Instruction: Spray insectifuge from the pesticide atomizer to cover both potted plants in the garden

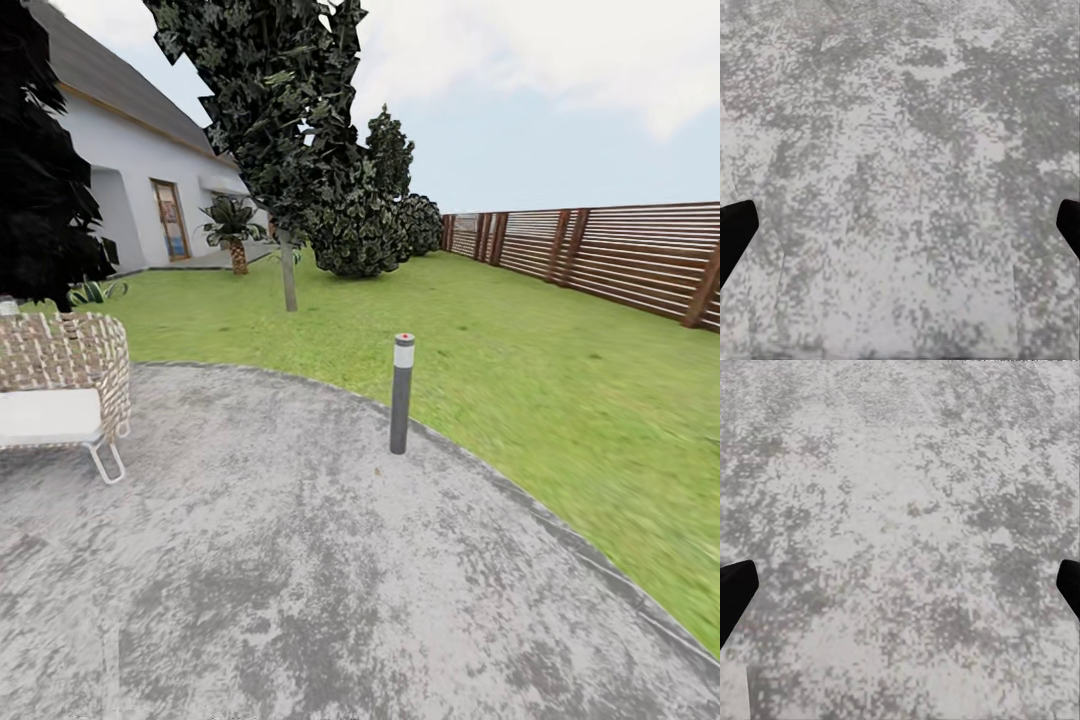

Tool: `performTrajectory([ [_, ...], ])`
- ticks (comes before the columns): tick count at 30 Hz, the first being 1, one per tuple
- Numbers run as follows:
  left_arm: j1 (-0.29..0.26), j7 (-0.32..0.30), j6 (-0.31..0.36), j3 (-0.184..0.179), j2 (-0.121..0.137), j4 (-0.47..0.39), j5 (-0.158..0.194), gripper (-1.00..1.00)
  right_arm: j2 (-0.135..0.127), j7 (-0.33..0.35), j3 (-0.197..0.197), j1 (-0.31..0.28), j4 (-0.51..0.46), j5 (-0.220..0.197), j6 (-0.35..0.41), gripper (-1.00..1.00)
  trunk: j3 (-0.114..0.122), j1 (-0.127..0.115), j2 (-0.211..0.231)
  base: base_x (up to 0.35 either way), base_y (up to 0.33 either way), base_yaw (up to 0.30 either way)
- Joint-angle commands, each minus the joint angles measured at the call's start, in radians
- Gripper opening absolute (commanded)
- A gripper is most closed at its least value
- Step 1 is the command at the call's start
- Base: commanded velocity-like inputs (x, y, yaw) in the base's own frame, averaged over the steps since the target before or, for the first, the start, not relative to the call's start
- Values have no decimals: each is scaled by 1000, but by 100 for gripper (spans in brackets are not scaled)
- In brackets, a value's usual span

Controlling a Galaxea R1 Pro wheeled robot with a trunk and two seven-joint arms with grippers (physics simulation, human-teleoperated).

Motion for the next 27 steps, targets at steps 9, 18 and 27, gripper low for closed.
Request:
performTrajectory([
  [9, -1, 0, -3, 2, 0, 1, 0, 100, 0, 0, 0, 0, 0, 0, -3, 100, -29, 34, -64, 0, 0, 279],
  [18, -1, 0, -3, 3, 0, 0, 1, 100, 0, 0, 0, 0, 0, 0, -3, 100, -57, 69, -127, 0, 0, 279],
  [27, -1, 0, -4, 2, 0, -3, 2, 100, 0, 0, 0, 0, 0, 0, -3, 100, -67, 80, -148, 0, 0, 279],
])
